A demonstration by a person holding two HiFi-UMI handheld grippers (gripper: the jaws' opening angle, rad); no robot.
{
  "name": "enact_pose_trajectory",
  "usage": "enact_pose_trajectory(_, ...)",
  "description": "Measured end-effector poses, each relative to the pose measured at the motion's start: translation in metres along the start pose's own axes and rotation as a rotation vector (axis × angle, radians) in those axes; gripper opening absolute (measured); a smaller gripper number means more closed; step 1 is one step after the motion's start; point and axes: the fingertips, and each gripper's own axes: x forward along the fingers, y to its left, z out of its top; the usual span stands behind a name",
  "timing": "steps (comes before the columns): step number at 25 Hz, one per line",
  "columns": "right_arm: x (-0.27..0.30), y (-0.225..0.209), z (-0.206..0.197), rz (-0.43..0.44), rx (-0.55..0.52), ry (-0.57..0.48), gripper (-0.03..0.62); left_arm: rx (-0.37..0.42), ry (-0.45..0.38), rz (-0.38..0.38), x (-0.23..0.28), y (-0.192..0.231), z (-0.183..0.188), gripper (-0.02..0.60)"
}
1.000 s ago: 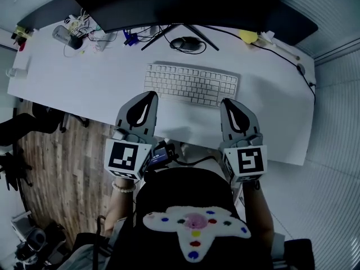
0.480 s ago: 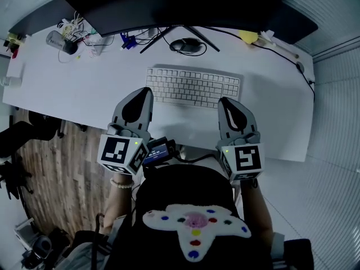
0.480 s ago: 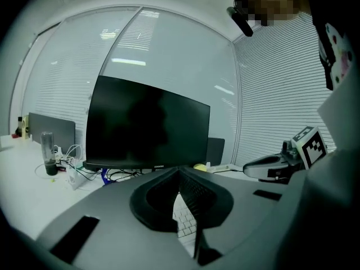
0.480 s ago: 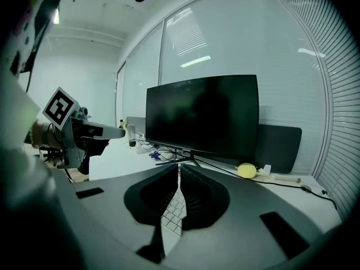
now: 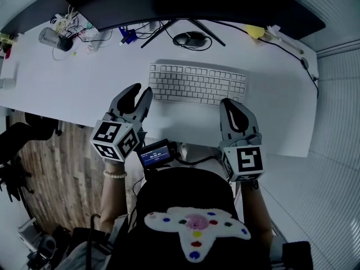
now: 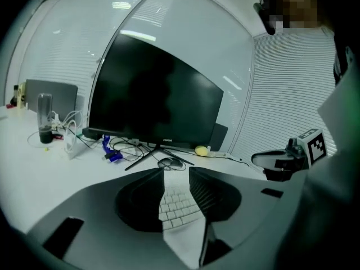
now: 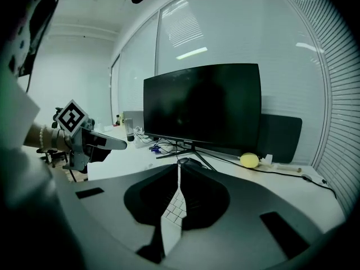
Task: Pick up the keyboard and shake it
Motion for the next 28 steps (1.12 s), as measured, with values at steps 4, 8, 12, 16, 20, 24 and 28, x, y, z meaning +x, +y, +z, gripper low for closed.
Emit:
enact_pose_trajectory(4, 0.005, 0.004, -0.002, -0.010, -0.020, 0.019, 0.038, -0.097, 0.087, -0.022, 0.014, 0.025, -0.027, 0.188)
enact_pose_trajectory(8, 0.006, 0.007, -0.008, -0.034, -0.004, 0.066, 0.038, -0.166, 0.159, -0.049, 0.029, 0.041, -0.052, 0.247)
enact_pose_trajectory(12, 0.011, 0.009, -0.011, -0.051, 0.001, 0.065, 0.038, -0.211, 0.235, -0.074, 0.048, 0.052, -0.076, 0.267)
enact_pose_trajectory(16, 0.016, 0.011, -0.015, -0.072, 0.025, 0.073, 0.038, -0.250, 0.272, -0.077, 0.064, 0.060, -0.092, 0.282)
enact_pose_trajectory(20, 0.015, 0.008, -0.024, -0.101, 0.050, 0.099, 0.038, -0.280, 0.305, -0.109, 0.076, 0.057, -0.101, 0.295)
enact_pose_trajectory(24, 0.017, 0.004, -0.032, -0.093, 0.021, 0.110, 0.038, -0.317, 0.317, -0.121, 0.082, 0.058, -0.105, 0.297)
enact_pose_trajectory(28, 0.016, -0.002, -0.041, -0.123, 0.062, 0.133, 0.038, -0.312, 0.346, -0.158, 0.087, 0.050, -0.107, 0.298)
